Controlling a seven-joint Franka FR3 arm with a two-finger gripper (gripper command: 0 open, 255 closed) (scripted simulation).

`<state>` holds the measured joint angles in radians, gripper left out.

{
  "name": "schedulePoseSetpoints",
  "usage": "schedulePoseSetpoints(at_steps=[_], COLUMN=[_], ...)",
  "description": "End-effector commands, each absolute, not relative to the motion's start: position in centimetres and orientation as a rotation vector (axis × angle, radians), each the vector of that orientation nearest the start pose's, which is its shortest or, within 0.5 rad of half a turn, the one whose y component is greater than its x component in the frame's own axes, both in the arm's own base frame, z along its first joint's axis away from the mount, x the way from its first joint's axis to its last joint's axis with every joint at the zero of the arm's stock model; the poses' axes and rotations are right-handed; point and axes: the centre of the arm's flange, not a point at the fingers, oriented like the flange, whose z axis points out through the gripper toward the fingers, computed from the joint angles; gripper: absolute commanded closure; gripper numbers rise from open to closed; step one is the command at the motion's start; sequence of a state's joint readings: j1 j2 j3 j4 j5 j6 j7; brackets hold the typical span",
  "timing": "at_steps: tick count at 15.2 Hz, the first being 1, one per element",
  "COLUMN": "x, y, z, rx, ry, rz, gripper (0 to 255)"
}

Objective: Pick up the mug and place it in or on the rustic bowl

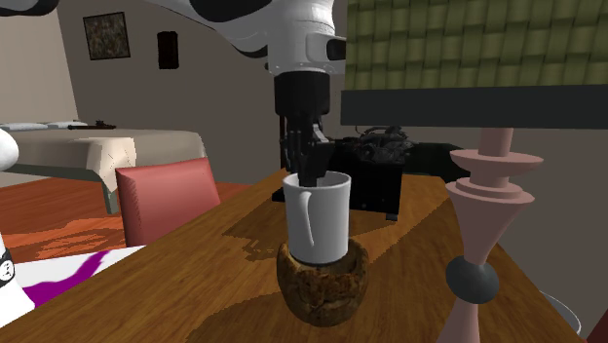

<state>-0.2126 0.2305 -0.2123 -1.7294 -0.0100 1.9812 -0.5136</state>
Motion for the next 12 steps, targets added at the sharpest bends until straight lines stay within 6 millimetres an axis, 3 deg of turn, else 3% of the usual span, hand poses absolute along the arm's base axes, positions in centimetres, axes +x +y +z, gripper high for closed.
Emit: schedulePoseSetpoints(at_steps=[1,6,7,12], x=[57.64,57.64,57.64,57.64], y=[-25.22,-25.22,-25.22,-25.22], z=[44.86,44.86,44.86,44.86], rx=[-3.201,-3.201,-3.201,-3.201], ry=[-0.158,-0.158,-0.158,-0.158], rz=[0.002,0.002,0.002,0.002], gripper=[255,255,0,0])
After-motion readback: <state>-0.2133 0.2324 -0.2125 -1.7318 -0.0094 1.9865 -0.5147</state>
